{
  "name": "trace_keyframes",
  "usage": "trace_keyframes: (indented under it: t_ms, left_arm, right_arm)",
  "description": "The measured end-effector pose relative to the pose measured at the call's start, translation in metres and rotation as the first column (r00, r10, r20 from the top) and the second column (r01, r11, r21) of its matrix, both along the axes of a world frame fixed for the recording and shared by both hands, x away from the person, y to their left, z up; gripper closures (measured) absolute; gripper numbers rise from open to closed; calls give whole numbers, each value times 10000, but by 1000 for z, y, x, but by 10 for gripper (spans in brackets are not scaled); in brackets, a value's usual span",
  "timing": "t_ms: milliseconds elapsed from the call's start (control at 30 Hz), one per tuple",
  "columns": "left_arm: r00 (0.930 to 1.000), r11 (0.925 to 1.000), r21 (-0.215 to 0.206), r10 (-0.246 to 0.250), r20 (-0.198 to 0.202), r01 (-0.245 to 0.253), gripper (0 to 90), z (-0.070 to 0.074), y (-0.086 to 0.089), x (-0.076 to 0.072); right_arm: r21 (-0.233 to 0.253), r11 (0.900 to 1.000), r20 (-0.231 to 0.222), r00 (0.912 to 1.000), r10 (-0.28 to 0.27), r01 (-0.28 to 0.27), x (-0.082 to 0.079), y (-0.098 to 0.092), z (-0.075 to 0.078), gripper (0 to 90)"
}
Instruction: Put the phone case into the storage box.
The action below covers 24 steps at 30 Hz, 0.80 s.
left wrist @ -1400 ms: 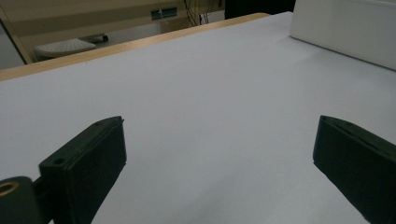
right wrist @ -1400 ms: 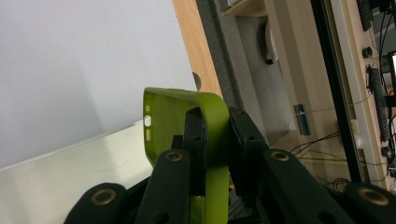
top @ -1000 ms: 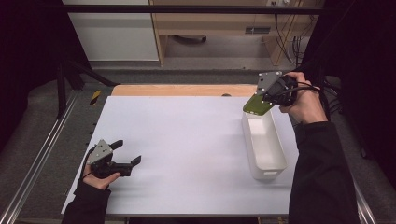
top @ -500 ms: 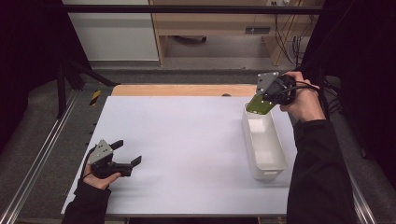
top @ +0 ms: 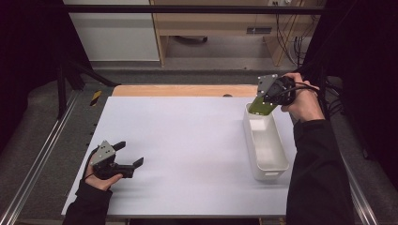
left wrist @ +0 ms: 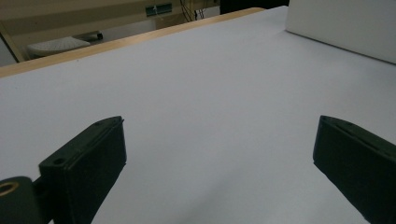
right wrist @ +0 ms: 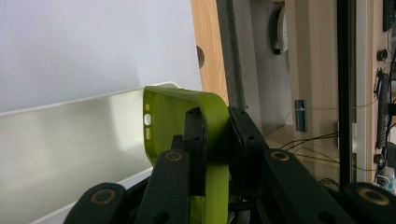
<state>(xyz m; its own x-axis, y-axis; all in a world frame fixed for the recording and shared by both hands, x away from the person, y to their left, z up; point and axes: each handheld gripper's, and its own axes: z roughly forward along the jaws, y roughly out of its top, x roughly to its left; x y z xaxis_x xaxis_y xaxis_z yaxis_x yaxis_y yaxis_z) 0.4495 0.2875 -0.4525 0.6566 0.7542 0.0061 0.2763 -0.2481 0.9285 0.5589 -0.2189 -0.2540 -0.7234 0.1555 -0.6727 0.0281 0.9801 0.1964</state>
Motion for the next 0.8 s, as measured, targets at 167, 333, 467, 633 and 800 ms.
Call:
trace_keyframes:
  t_ms: [167,333,467,633,800]
  left_arm:
    - [10000,10000,19,-14,-14,14,24,0,0,0]
    - [10000,10000,24,-23,-20,23,24,-1,0,0]
    - [10000,10000,45,-22,-24,22,25,-1,0,1]
    - [10000,10000,69,-11,-52,11,24,-1,-1,1]
    - [10000,9999,122,-12,-62,12,24,-2,-1,1]
  right_arm:
    - [-232,9995,-66,9997,218,-219,5,1,-3,784]
    - [-326,9990,-141,9995,298,-303,10,1,-5,784]
    - [-456,9975,-104,9985,533,-537,14,1,-8,784]
    - [-663,9958,-227,9978,616,-630,18,0,-11,784]
    - [-728,9944,-345,9967,741,-764,21,-1,-13,784]
